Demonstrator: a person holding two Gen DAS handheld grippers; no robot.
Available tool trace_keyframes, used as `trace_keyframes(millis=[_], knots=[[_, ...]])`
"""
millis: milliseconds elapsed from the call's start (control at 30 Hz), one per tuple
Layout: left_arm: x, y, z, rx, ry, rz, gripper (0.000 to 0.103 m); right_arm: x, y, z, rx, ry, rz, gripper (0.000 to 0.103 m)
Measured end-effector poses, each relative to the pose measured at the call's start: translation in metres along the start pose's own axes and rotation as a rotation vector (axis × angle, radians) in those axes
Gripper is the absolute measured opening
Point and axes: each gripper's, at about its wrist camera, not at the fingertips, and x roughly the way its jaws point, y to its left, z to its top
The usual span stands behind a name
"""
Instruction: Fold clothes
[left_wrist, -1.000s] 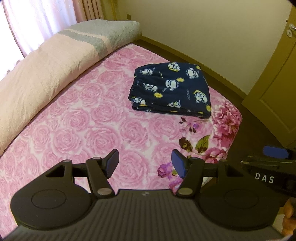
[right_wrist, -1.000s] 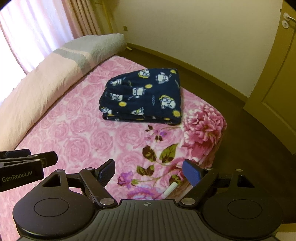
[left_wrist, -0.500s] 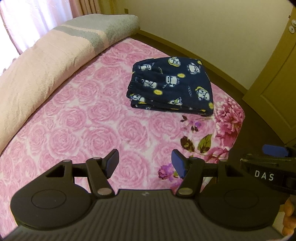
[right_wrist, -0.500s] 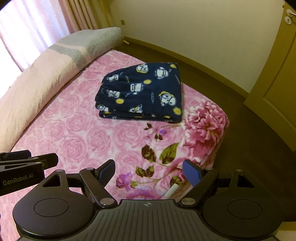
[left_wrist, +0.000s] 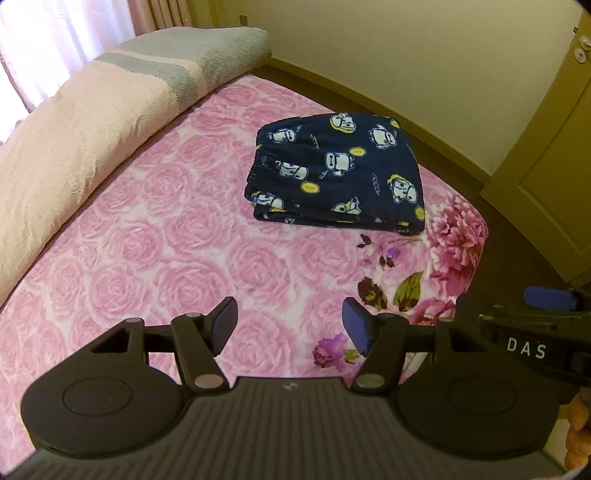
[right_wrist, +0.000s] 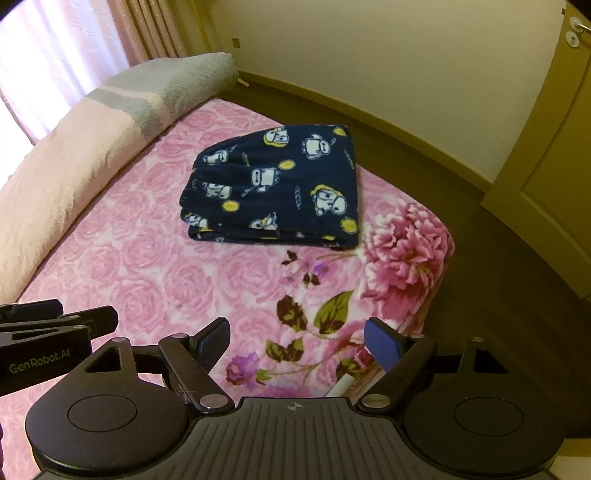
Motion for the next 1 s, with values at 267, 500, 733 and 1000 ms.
trace_keyframes(millis=[267, 500, 733, 1000], knots=[[0.008, -0.002, 0.006, 0.009, -0.003, -0.017, 0.059, 0.005, 0.0, 0.003, 0.009, 0.002, -0.018, 0.083], [0.011, -0.006, 0.012, 0.014, -0.013, -0.022, 0.059, 0.004, 0.0, 0.006, 0.013, -0.006, -0.025, 0.083], [0.007, -0.013, 0.016, 0.014, -0.037, -0.024, 0.059, -0.003, -0.005, 0.008, 0.021, -0.026, -0.032, 0.083], [-0.009, -0.027, 0.015, 0.017, -0.087, -0.012, 0.059, -0.017, -0.019, 0.007, 0.033, -0.061, -0.036, 0.083]])
